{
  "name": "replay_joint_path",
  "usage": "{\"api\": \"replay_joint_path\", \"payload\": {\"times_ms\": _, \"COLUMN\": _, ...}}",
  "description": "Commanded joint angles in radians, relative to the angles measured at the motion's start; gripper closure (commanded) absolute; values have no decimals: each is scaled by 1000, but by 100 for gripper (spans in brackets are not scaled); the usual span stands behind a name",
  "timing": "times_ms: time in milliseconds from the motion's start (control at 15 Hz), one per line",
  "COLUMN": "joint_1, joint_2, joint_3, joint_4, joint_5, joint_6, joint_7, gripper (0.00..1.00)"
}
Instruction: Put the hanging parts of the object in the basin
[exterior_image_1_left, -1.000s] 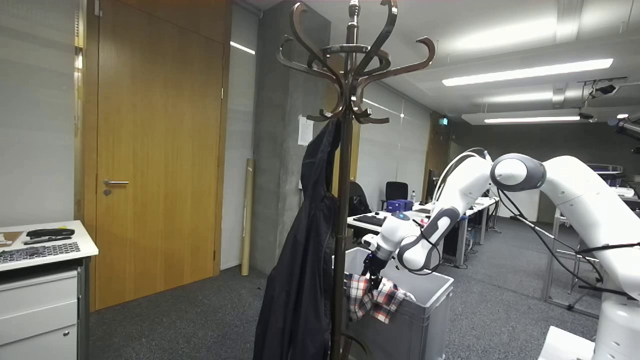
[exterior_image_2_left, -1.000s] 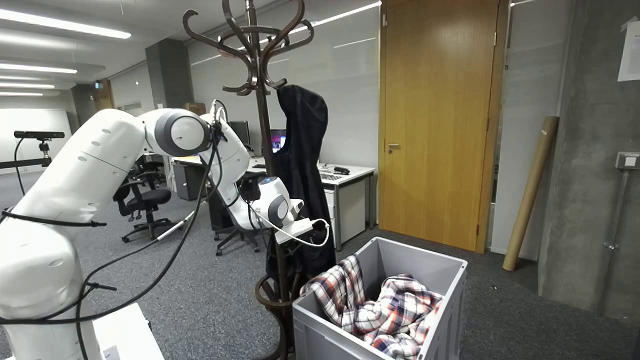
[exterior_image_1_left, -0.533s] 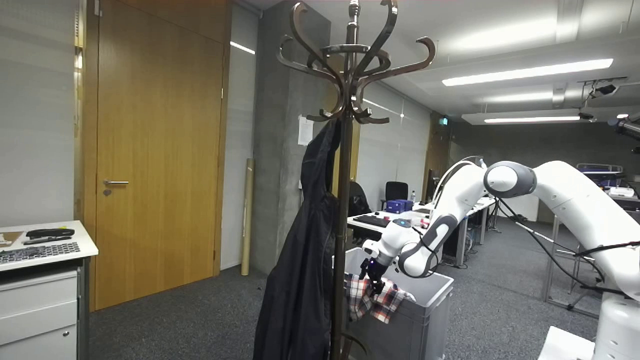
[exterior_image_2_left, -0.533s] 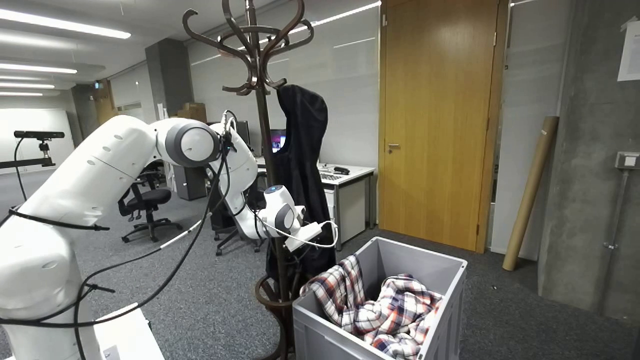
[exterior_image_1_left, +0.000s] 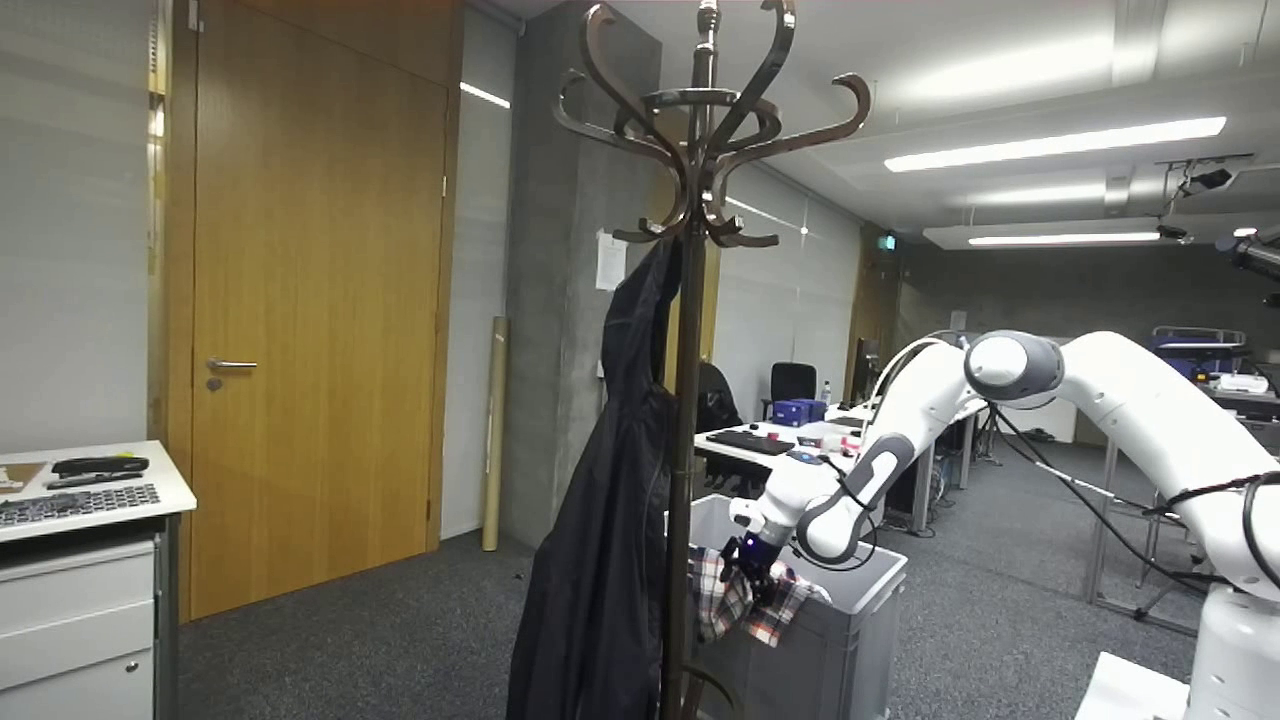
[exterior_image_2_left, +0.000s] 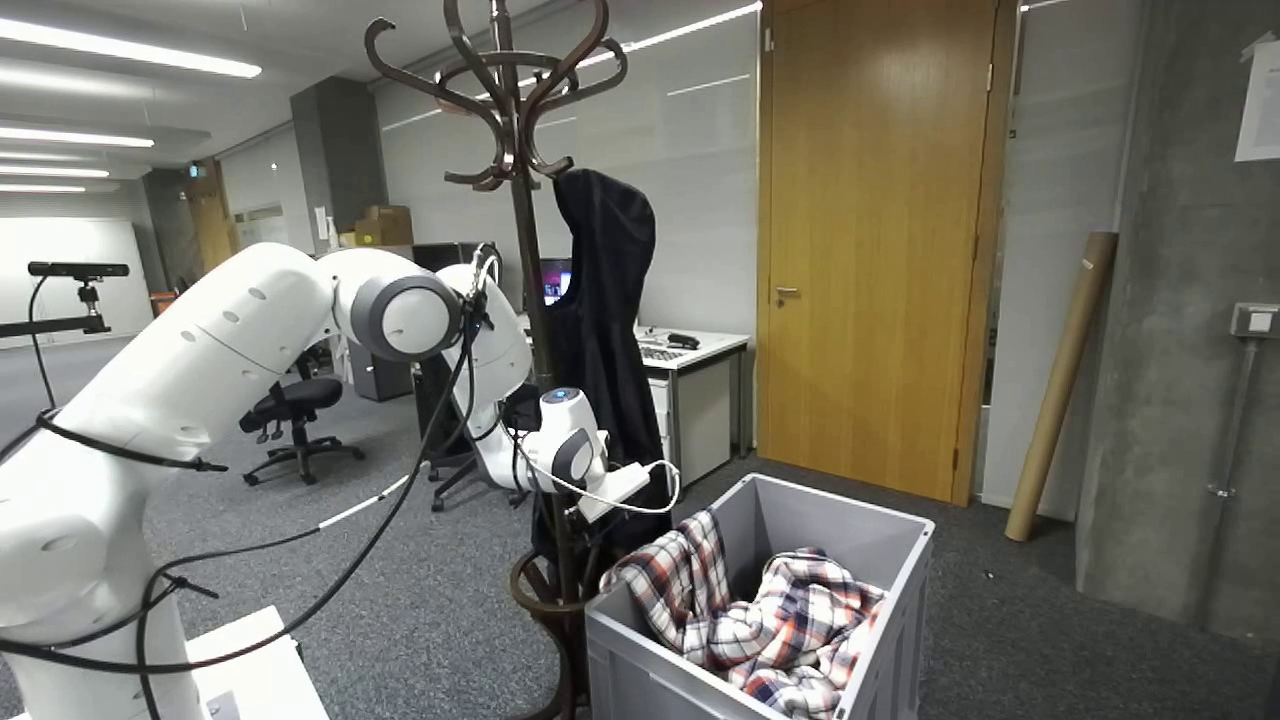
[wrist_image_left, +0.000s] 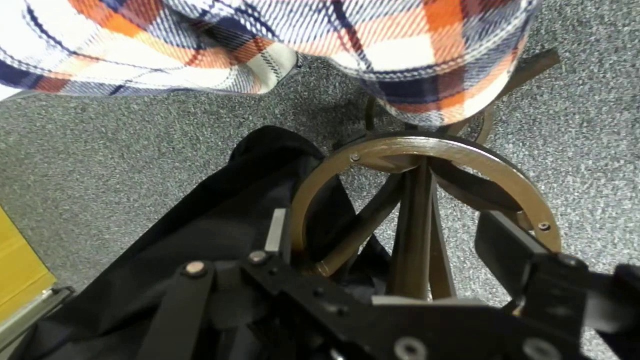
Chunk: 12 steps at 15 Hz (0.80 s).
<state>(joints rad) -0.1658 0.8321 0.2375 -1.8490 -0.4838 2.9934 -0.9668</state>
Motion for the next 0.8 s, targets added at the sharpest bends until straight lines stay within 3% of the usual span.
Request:
{"api": "replay_joint_path", "payload": {"times_ms": 0, "joint_1": -70, "joint_2": 9, "joint_3": 78, "joint_4": 22, "joint_5": 64, "joint_6": -112, "joint_7": -143, "gripper": 0}}
{"api": "replay_joint_path", "payload": {"times_ms": 733, "joint_1": -16, "joint_2": 2, "joint_3": 16, "joint_4": 69, "joint_5": 207, "joint_6": -394, "joint_7": -379, "gripper": 0}}
